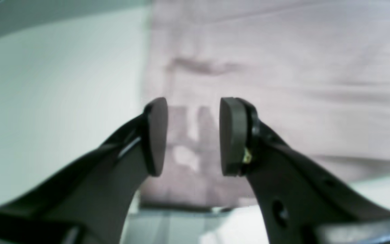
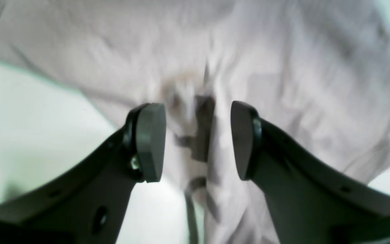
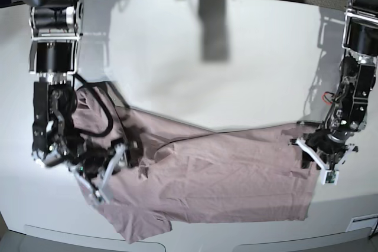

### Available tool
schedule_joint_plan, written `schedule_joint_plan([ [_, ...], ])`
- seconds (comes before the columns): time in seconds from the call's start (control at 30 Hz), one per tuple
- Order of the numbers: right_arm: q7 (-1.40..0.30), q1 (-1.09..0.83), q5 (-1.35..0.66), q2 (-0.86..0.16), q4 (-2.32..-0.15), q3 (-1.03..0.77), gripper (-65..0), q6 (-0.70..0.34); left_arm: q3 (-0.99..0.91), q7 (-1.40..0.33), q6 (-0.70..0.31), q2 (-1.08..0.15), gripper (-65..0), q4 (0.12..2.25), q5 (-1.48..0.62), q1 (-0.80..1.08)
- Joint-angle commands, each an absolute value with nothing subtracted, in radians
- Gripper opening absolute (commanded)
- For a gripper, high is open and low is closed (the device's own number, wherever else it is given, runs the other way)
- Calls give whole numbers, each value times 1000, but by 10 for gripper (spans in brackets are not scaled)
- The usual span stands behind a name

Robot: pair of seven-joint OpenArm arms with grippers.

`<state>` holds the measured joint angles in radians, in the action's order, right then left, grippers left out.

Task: Fold the T-shirt properly
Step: 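Grasp the folded edge with both grippers and pull it taut outward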

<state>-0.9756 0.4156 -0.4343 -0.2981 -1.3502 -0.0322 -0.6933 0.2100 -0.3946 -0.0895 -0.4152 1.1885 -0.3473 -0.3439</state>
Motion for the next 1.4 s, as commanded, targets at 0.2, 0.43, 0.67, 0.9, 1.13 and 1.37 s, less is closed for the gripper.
schedule_joint_plan([
  [0.2, -893, 226, -447, -308, -1365, -213, -336, -698, 204, -346, -106, -382, -411, 1158, -368, -360],
  [0.43, -847, 146, -449, -305, -1363, -254, -336, -698, 204, -241, -147, -284, -411, 999, -261, -360],
  [0.67, -790, 153, -418, -297, -1335, -254, -336, -698, 204, -227, -147, -286, -411, 966, -261, -360],
  [0.9, -725, 153, -232, -315, -1330, -254, -336, -660, 204, -229, -147, -285, -411, 966, -262, -360],
  [1.13, -704, 155, -222, -346, -1258, -254, -336, -620, 204, -226, -148, -286, -411, 966, -262, -360],
  [1.37, -733, 171, -453, -346, -1265, -254, -336, -698, 204, -200, -169, -286, -412, 963, -262, -366],
])
